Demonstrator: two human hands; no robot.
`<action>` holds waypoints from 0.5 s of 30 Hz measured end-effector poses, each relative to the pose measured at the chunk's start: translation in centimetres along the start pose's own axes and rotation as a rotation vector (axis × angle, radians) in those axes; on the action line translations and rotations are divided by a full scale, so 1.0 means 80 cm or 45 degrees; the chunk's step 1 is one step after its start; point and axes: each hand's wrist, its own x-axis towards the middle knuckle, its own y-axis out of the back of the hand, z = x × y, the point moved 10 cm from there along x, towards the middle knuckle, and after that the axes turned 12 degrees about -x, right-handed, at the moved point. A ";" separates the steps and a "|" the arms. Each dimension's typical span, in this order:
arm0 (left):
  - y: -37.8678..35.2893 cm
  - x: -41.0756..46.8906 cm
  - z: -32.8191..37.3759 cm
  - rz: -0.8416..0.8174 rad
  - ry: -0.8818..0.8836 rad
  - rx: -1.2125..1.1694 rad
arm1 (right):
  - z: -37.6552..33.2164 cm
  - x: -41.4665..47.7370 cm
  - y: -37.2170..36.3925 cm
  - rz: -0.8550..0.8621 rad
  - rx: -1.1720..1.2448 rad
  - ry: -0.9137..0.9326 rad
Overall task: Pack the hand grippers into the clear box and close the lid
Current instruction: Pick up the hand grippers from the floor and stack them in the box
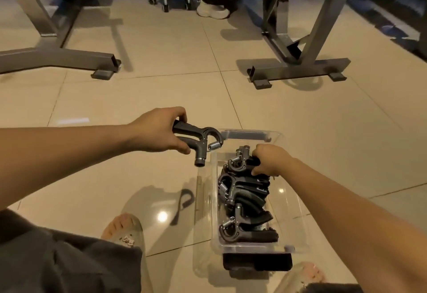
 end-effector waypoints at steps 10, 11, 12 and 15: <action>-0.014 0.035 0.000 -0.058 0.014 0.014 | -0.013 0.031 -0.009 0.070 -0.032 0.093; -0.015 0.035 0.000 -0.063 0.018 0.009 | -0.015 0.031 -0.008 0.075 -0.041 0.097; -0.016 0.036 0.000 -0.068 0.020 0.006 | -0.016 0.032 -0.008 0.077 -0.049 0.094; -0.018 0.036 0.001 -0.078 0.017 0.024 | -0.015 0.032 -0.007 0.071 -0.051 0.062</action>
